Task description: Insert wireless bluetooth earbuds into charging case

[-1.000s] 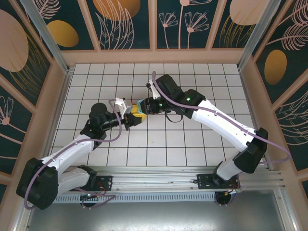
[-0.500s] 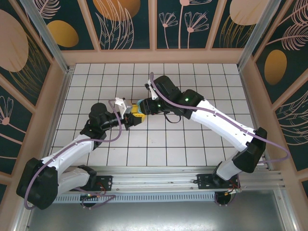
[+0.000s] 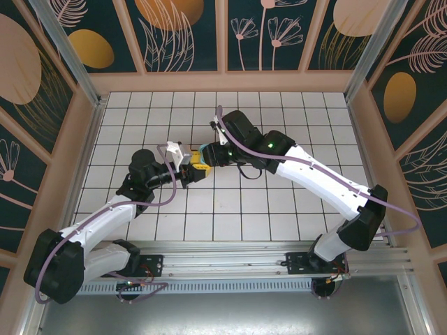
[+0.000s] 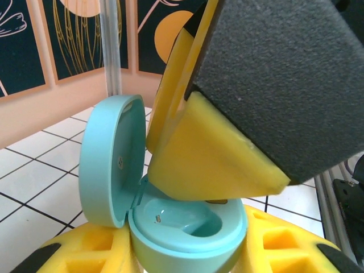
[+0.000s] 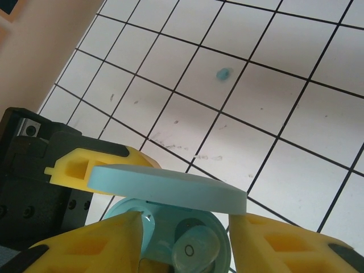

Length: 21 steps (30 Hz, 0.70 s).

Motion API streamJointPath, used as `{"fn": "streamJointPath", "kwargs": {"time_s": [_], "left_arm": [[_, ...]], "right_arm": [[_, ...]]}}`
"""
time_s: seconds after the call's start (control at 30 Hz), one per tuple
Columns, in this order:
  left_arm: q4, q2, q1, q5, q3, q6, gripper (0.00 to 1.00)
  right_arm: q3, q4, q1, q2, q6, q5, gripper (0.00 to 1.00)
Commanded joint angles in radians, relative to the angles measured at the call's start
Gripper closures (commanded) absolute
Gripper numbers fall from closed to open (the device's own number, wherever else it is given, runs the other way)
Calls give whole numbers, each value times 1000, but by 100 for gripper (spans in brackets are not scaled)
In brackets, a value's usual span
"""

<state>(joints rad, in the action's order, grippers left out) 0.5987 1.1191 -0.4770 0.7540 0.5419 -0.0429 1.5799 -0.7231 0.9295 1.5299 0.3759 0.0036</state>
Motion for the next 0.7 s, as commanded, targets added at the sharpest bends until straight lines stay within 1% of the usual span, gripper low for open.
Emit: {"fn": "streamJointPath", "kwargs": {"time_s": [0.0, 0.17, 0.37, 0.6, 0.67], "left_arm": [[47, -10, -15, 118, -4, 19, 100], [46, -4, -15, 119, 0, 21, 100], [38, -5, -15, 115, 3, 26, 100], [3, -7, -15, 87, 5, 39, 100], [4, -4, -15, 86, 4, 32, 100]], "right_arm": [[32, 50, -20, -22, 11, 121, 54], [29, 56, -20, -26, 17, 127, 54], [28, 54, -20, -27, 24, 98, 54], [-47, 118, -27, -93, 38, 16, 54], [-62, 127, -31, -109, 41, -25, 54]]}}
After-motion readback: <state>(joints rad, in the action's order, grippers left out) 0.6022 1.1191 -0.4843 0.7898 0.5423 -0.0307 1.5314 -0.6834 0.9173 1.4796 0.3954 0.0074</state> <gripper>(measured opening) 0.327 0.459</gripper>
